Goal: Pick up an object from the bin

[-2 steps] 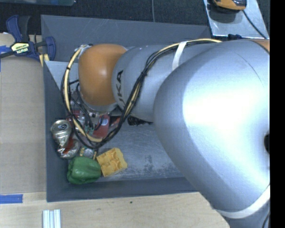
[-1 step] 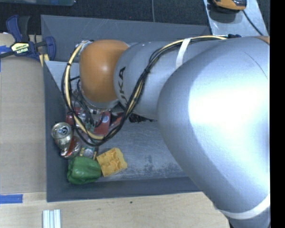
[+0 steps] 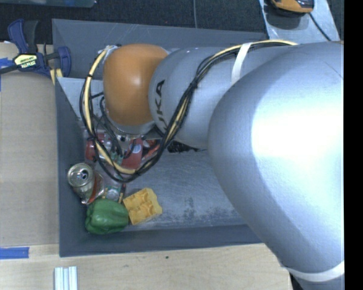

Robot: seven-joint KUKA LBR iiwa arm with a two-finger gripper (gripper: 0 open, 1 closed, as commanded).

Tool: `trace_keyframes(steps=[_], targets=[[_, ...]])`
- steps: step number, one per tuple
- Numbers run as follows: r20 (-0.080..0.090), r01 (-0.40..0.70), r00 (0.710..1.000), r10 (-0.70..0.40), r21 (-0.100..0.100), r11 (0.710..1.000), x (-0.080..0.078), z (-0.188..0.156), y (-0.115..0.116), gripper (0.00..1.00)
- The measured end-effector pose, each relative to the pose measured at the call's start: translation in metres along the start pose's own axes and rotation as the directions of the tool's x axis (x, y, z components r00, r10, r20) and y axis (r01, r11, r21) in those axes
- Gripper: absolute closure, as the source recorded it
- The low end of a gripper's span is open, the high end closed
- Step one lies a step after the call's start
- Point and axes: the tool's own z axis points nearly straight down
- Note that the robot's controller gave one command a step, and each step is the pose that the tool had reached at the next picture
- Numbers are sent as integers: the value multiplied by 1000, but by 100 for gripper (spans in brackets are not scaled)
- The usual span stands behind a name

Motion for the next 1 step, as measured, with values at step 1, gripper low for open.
trace_keyframes(steps=[1], targets=[[6, 0, 1000, 0, -5, 1000, -2, -32, 1, 100]])
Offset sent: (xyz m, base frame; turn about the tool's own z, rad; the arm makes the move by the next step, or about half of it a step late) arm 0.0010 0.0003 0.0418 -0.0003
